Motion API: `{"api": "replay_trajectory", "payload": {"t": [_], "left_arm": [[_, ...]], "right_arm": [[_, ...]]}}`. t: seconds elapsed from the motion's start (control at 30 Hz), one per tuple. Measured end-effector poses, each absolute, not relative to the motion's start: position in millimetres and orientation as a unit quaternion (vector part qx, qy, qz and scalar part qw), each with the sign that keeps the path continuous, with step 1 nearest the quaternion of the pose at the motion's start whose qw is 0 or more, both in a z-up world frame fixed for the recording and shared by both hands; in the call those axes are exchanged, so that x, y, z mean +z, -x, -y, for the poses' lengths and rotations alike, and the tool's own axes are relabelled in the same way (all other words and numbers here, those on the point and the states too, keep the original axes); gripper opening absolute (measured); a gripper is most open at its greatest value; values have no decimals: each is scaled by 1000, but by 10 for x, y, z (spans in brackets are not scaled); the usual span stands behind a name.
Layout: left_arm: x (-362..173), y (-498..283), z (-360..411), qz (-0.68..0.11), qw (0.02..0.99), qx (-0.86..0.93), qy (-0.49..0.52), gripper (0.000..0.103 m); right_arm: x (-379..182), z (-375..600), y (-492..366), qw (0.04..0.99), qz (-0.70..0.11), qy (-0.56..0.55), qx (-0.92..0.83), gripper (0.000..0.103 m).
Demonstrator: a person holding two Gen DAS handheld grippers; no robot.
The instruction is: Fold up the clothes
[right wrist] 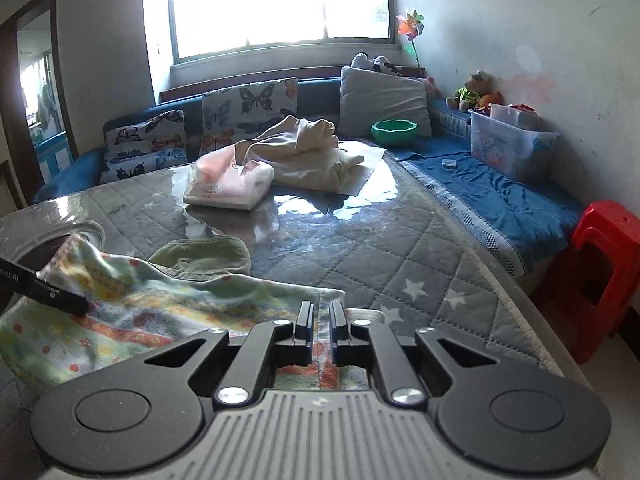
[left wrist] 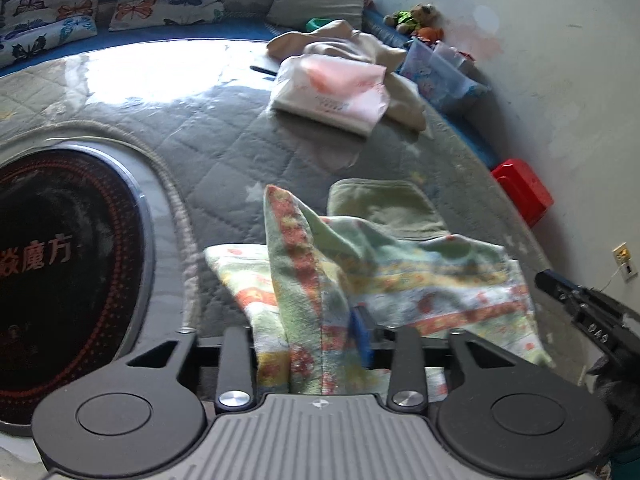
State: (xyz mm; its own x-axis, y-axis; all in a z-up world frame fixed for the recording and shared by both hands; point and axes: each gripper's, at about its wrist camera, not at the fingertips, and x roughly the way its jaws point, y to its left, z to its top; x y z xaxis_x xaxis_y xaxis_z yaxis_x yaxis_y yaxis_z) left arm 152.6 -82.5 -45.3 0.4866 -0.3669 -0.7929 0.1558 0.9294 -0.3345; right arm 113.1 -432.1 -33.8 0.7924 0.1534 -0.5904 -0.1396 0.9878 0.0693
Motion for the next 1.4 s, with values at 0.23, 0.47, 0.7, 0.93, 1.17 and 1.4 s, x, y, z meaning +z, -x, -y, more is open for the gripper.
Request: {"api": "replay_trajectory", "payload": {"t": [0.23,0.47,0.7,0.93,1.17,1.4], "left_arm": [[-438,-1588,704,-481,863,-118,103,54],[-334,-1667,689,-458,879,-93,93,52],[-340,-1804,913,-456,876,-128,92,52],[-496,-1959,1104,-463,872,-136,78,52],[-432,-1890,1128,-449,880,-141,64,52],[-283,-1545,1273,-412,895,-170,11,52]], "right_arm": [[-335,4207,-1245,942,-320,-11,102,16],[-403,3927,-1455,932,-332,-2,146,34],[-543,3767,-1700,923,-350,-6,160,38],[-666,3698,-1811,920,-356,-6,163,50],[-603,3650,-1760,920,-350,11,174,62],[-577,3528,-1518,918,-343,33,198,65]]}}
